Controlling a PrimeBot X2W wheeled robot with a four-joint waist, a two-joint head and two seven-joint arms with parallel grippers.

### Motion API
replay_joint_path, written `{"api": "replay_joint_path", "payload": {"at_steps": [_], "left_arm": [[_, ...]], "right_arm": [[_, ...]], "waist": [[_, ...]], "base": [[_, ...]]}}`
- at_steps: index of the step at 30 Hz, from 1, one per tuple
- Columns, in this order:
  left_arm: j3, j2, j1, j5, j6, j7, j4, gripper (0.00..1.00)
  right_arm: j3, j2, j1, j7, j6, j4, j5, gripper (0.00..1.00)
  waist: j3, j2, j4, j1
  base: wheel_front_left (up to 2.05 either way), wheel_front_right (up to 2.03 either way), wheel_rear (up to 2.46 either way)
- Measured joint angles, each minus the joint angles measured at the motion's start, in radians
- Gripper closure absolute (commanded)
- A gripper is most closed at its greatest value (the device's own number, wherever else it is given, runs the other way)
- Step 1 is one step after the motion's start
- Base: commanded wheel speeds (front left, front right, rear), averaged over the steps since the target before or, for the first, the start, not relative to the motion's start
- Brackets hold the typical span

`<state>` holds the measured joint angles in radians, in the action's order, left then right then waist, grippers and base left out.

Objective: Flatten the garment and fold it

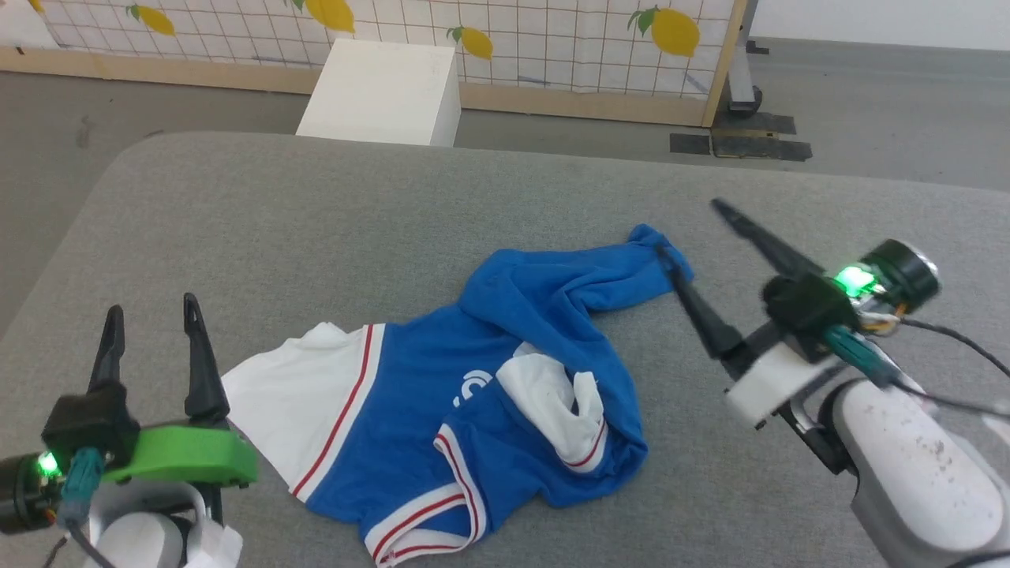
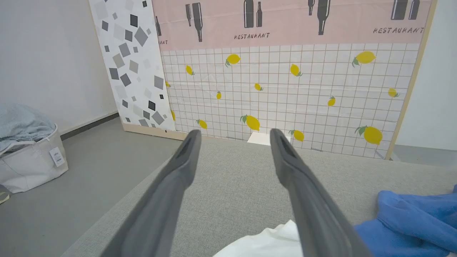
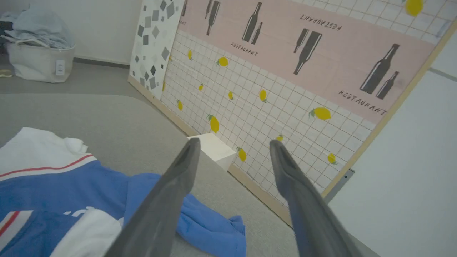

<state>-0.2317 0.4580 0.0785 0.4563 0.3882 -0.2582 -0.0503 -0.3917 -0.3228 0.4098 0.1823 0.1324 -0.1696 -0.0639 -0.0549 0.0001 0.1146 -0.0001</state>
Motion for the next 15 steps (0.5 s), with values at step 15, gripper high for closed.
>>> {"api": "replay_joint_path", "payload": {"at_steps": [15], "left_arm": [[0.262, -0.305, -0.079, -0.239, -0.266, 0.000, 0.014, 0.00]], "right_arm": [[-0.806, -0.360, 0.458, -0.713, 0.000, 0.111, -0.761, 0.00]], "waist": [[-0.036, 0.0000, 0.052, 0.0000]], "base": [[0.00, 0.00, 0.00]]}}
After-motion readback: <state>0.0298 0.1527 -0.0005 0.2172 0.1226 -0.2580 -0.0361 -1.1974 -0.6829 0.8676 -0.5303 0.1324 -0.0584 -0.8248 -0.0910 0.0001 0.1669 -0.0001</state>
